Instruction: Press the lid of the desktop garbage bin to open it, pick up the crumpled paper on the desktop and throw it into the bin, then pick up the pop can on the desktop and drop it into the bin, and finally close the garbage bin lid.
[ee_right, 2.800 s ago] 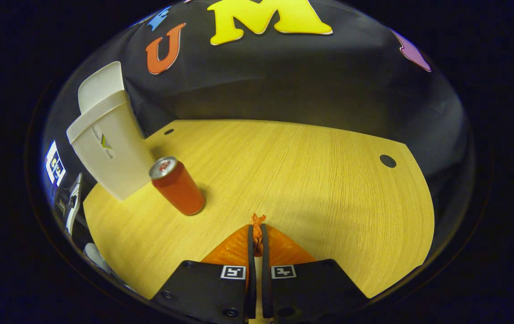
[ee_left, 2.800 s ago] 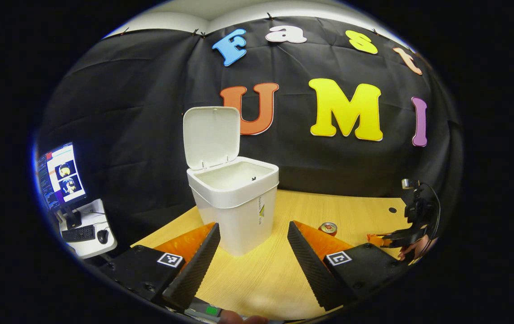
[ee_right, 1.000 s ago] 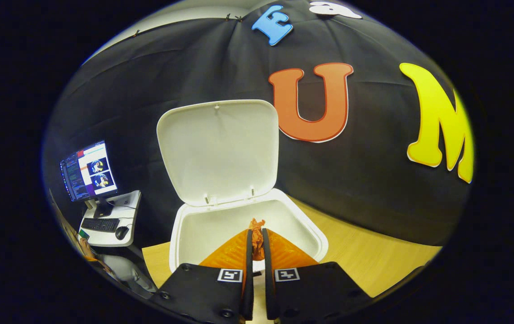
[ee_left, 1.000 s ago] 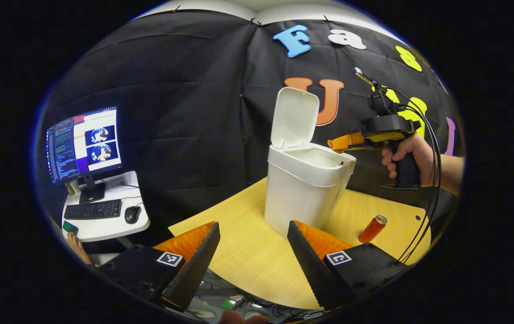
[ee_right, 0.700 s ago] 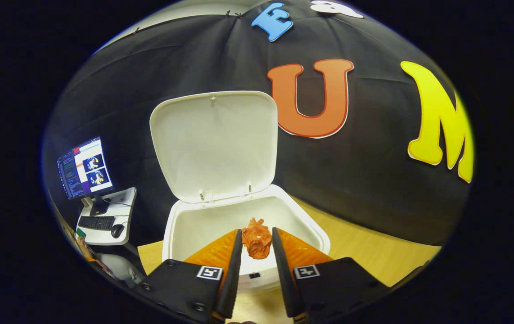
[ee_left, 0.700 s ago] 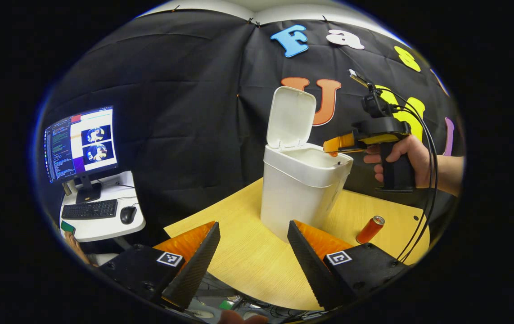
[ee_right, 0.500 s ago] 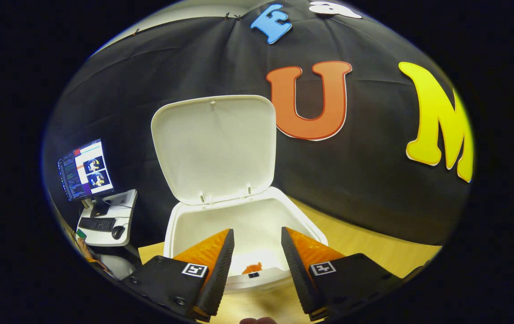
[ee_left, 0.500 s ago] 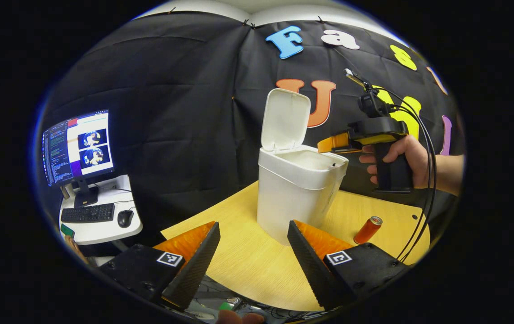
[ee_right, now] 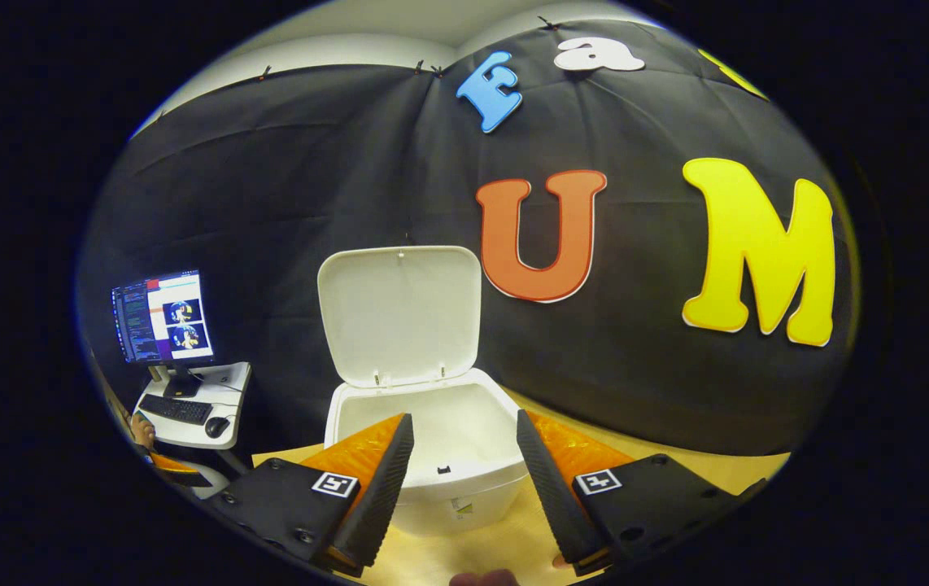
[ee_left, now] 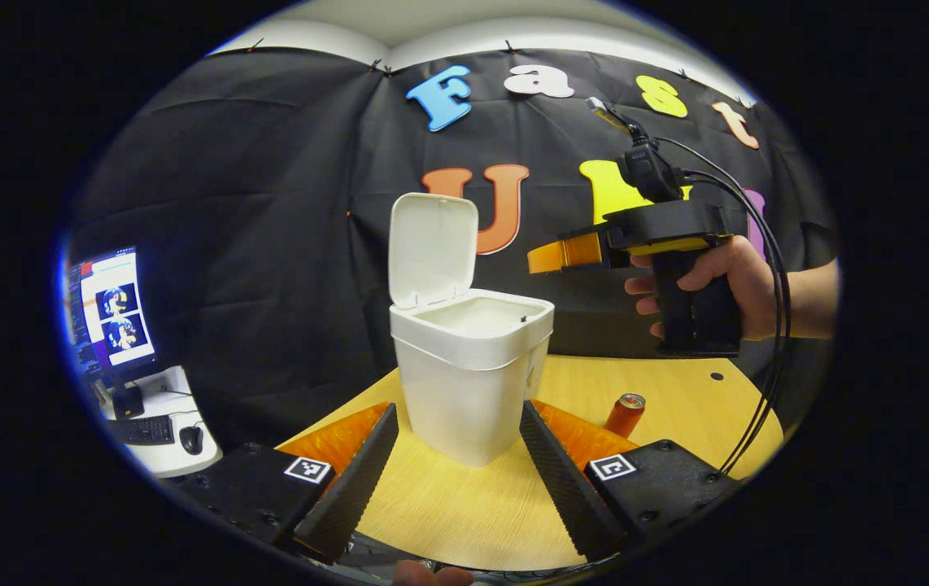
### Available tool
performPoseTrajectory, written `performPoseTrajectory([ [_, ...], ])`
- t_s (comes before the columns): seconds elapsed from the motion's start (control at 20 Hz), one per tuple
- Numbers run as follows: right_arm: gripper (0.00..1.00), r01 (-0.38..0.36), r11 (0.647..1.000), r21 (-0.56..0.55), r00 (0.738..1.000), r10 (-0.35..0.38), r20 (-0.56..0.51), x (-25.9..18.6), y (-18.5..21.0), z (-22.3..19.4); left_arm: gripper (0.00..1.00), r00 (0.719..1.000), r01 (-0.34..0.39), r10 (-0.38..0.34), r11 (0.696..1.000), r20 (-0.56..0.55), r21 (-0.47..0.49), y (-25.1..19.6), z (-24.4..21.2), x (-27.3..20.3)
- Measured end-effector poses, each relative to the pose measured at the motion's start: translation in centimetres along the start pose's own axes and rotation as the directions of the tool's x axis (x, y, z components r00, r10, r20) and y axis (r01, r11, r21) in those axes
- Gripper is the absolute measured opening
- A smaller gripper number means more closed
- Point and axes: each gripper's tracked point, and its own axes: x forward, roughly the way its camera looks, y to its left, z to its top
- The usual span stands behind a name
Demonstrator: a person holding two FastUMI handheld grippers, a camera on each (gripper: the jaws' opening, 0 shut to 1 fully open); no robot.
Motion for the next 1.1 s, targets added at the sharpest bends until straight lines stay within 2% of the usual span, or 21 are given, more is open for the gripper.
performPoseTrajectory([
  [0.2,0.82,0.096,0.995,0.016,0.993,-0.097,0.066,-5.9,-4.2,1.2,0.99,0.989,0.139,-0.138,0.99,0.044,-0.008,-4.7,0.8,0.6],
  [0.4,0.82,0.23,0.972,0.043,0.971,-0.232,0.064,-12.1,-9.5,-0.9,0.99,0.976,0.217,-0.218,0.976,0.026,0.027,-8.1,-0.4,1.3],
  [0.7,0.82,0.403,0.912,0.076,0.914,-0.405,0.012,-21.5,-15.7,-5.3,0.99,0.936,0.353,-0.352,0.935,-0.022,0.045,-14.3,-2.8,3.0],
  [0.85,0.82,0.486,0.865,0.125,0.874,-0.484,-0.046,-25.1,-18.5,-8.1,0.99,0.908,0.417,-0.415,0.908,-0.047,0.032,-17.7,-4.3,3.9],
  [1.0,0.82,0.546,0.822,0.161,0.838,-0.538,-0.092,-28.3,-20.1,-10.4,1.0,0.895,0.443,-0.44,0.896,-0.069,0.04,-20.0,-5.5,5.2],
  [1.1,0.82,0.571,0.807,0.151,0.821,-0.559,-0.115,-30.1,-20.7,-11.7,0.99,0.887,0.457,-0.453,0.888,-0.089,0.044,-21.5,-6.6,6.1],
])
